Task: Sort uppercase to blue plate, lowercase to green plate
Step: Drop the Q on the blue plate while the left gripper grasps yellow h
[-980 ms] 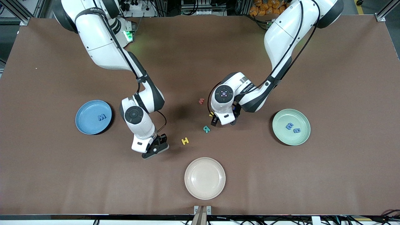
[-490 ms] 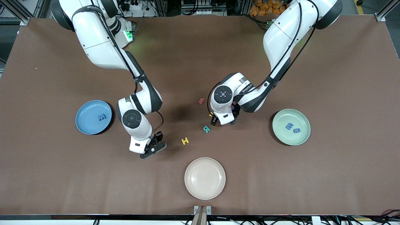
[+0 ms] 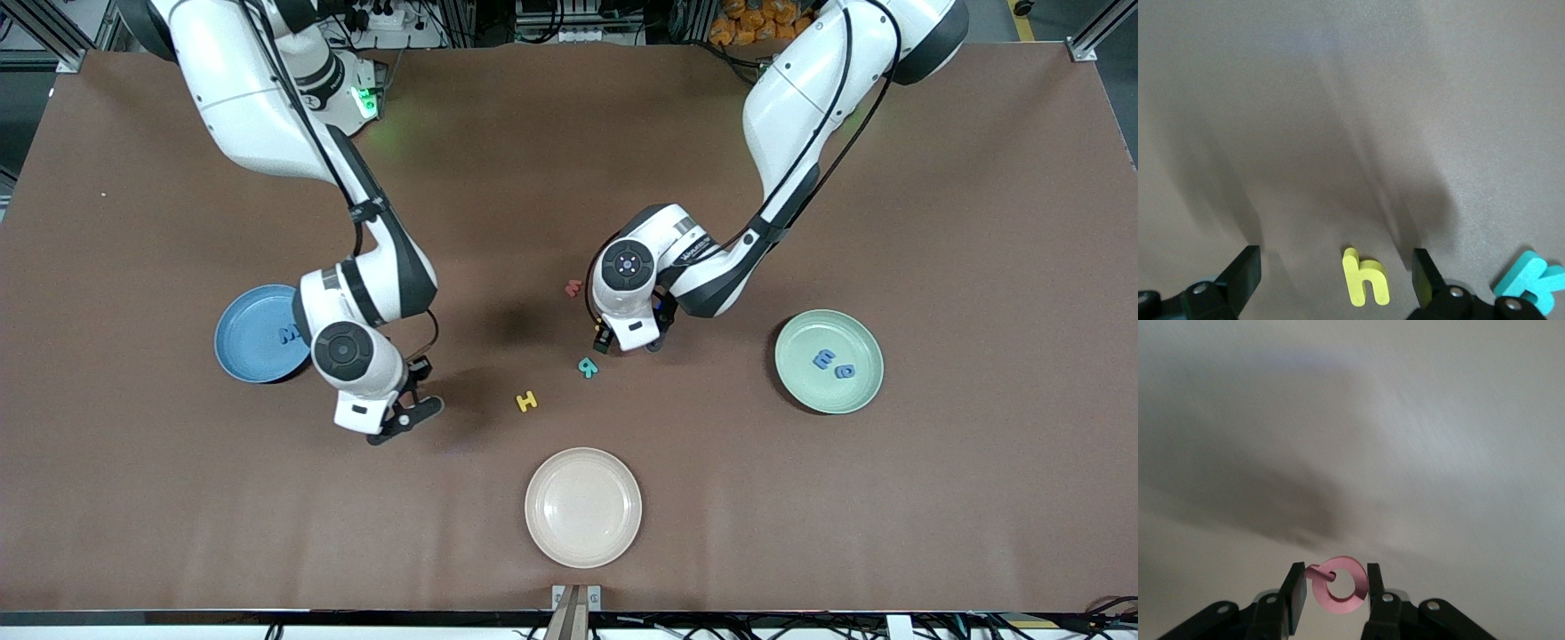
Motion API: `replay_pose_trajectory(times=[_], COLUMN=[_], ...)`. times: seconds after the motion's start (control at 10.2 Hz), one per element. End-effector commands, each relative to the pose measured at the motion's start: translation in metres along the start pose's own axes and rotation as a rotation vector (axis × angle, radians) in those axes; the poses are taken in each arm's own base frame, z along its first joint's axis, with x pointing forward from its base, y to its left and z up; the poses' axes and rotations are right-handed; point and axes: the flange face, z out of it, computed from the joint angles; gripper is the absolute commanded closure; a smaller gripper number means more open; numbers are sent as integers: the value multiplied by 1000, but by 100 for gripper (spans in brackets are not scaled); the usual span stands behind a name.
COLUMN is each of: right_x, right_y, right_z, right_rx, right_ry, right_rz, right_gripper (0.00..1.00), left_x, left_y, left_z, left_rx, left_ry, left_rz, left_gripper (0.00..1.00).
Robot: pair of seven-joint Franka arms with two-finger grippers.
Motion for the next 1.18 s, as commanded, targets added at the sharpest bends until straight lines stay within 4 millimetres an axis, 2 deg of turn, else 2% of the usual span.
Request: replay_pose_trajectory(times=[0.0, 0.2, 0.29, 0.39, 0.49, 0.59, 0.69, 0.78, 0.88, 0.98, 1.08], right_x=[-29, -74, -89, -101, -112, -123, -129, -133, -135, -136, -134], right_y=[15, 27, 26, 33, 38, 47, 51, 60, 75, 84, 90], right_z=[-5, 13, 23, 36, 46, 48, 47, 48, 51, 56, 61], right_rx=[18, 37, 45, 51, 58, 61, 68, 61, 59, 41, 15], right_ry=[-117, -189, -214, -250, -279, -301, -322, -331, -330, -317, -311], right_rz=[26, 57, 59, 76, 77, 96, 95, 78, 54, 43, 33], right_gripper=[65, 66, 66, 70, 74, 74, 74, 74, 74, 74, 74], left_x=[-5, -5, -8, -9, -9, -10, -10, -10, -10, -9, -7], left_y=[2, 3, 2, 1, 1, 1, 1, 1, 1, 1, 2], left_z=[-2, -1, -1, 0, 0, 1, 2, 2, 2, 1, -1], left_rx=[-5, -5, -5, -4, -4, -2, -1, -1, -1, -4, -8], left_ry=[6, 6, 7, 7, 7, 8, 9, 10, 10, 11, 14], left_rz=[-9, -8, -1, 1, 1, 5, 8, 9, 22, 30, 47], left_gripper=[0, 0, 0, 0, 5, 12, 22, 39, 66, 86, 100])
